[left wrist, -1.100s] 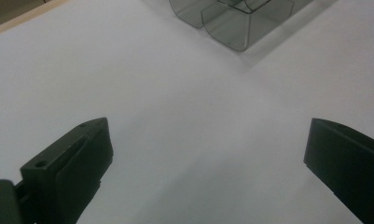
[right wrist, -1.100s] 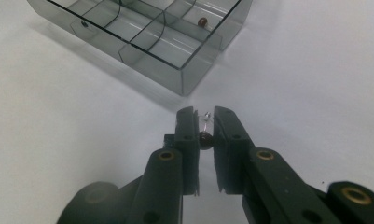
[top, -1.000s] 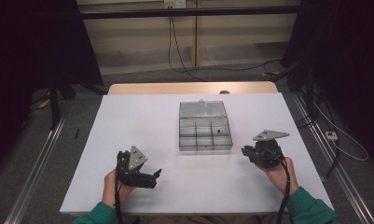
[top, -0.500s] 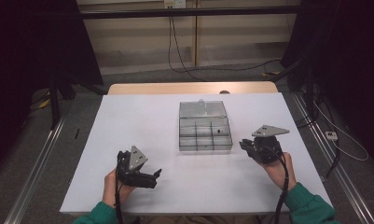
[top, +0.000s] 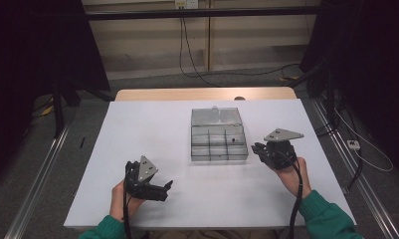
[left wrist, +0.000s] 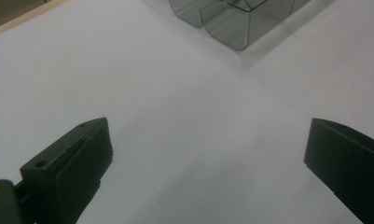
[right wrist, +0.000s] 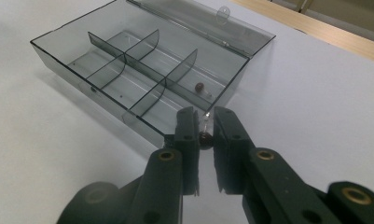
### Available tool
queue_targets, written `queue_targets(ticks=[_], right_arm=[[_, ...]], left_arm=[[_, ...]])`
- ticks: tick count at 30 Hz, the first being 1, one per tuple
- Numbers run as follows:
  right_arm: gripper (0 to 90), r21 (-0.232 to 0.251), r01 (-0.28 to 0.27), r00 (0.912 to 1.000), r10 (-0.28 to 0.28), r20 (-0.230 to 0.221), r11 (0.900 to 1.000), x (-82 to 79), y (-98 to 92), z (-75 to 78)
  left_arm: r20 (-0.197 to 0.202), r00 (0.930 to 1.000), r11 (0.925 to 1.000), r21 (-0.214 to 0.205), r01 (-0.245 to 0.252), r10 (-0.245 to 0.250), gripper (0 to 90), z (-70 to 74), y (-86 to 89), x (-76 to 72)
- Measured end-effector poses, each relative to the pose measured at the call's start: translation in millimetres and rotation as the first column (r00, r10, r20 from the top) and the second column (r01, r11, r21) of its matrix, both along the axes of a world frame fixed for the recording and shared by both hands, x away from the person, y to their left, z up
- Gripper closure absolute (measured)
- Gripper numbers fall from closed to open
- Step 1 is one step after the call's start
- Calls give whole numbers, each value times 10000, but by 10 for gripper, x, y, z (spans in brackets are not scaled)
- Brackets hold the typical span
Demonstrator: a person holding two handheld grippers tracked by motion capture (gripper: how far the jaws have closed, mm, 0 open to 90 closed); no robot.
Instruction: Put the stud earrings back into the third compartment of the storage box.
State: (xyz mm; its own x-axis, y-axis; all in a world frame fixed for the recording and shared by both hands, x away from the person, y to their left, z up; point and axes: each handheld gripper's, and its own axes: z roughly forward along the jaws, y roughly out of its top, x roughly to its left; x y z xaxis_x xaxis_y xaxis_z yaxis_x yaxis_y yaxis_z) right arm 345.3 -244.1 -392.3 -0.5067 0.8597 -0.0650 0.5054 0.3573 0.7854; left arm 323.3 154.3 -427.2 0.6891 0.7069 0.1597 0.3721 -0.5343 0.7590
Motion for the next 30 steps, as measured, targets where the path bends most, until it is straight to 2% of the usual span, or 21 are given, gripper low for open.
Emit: queue_targets(ticks=[5,11,13,15,24,26,27,30], right_arm=[[813,-26,-44,10000,44,31,10000,62,41,-2],[813,4,-103,9999,103,103,9999,137,100,20],[813,15,-120,9998,120,137,9999,165,123,28],[813,8,-189,9997,189,154,9998,187,151,32],[813,13,-290,9992,290,274,9996,294,249,54],[813,34,-308,9990,307,334,9995,309,264,64],[813,54,-331,9988,329,361,9994,317,270,69],[813,100,-338,9986,333,416,9994,353,289,75]], left_arm=[[-5,10000,9999,-90,-68,68,7,-7,0,7],[-12,10000,10000,-11,-29,29,7,1,-4,-1],[-6,10000,9999,-133,-91,91,7,-5,-12,-2],[-51,10000,10000,51,18,-18,7,4,-1,-2],[-51,10000,10000,39,11,-11,7,5,-1,-3],[-43,10000,10000,14,10,-10,7,4,-6,-7],[30,10000,9999,-131,-85,85,7,-8,-16,-6],[9,10000,10000,47,-6,6,7,-5,-11,6]])
